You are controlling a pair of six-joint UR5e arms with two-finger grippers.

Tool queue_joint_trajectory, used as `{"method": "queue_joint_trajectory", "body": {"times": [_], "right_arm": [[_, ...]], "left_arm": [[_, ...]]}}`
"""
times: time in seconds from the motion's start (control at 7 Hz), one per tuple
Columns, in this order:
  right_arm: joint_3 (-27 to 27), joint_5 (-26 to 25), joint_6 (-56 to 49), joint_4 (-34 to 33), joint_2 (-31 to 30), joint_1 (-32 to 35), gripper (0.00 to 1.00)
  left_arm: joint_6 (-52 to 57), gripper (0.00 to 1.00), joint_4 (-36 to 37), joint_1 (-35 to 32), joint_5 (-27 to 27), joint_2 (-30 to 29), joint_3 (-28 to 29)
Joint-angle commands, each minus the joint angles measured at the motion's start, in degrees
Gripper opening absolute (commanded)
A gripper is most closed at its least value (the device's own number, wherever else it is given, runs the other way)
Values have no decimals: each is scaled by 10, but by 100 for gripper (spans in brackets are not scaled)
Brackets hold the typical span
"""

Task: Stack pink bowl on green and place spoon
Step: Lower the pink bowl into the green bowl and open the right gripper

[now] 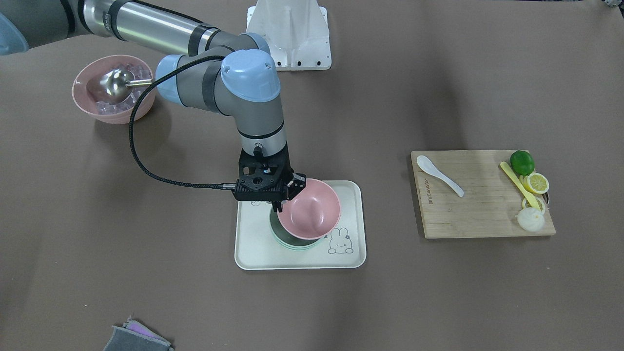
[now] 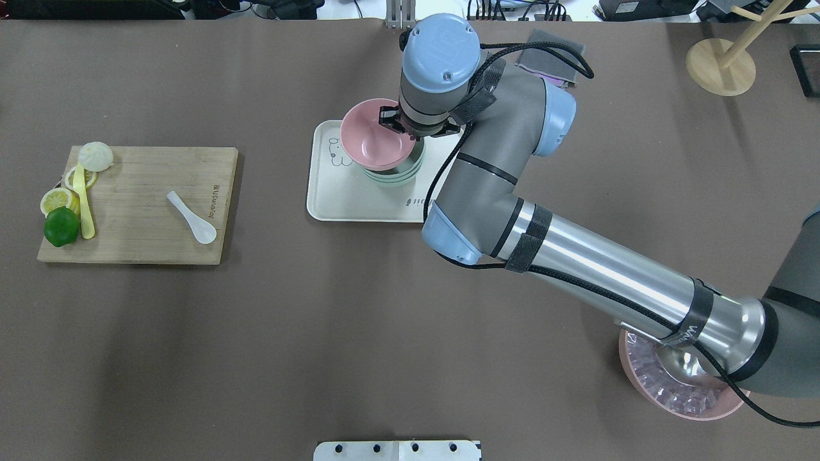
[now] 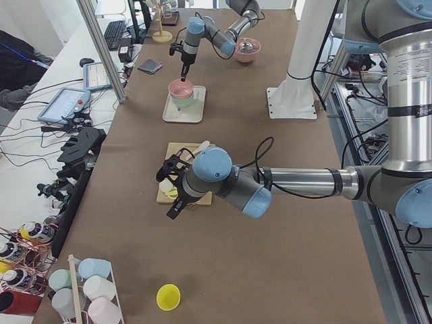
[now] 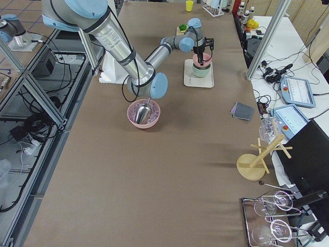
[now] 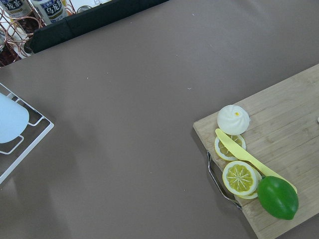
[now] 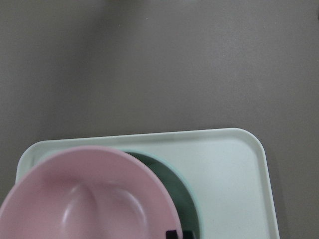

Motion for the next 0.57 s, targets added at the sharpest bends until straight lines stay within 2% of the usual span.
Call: {"method": "queue_joint_trajectory", "body": {"times": [0.0,0.43], "right_arm": [[-11,-6,-2,1,-3,-1,0],[-13,-9,-2,1,-3,-5,0]], "left_arm": [[0,98,0,0,0,0,0],[0,98,0,0,0,0,0]]}}
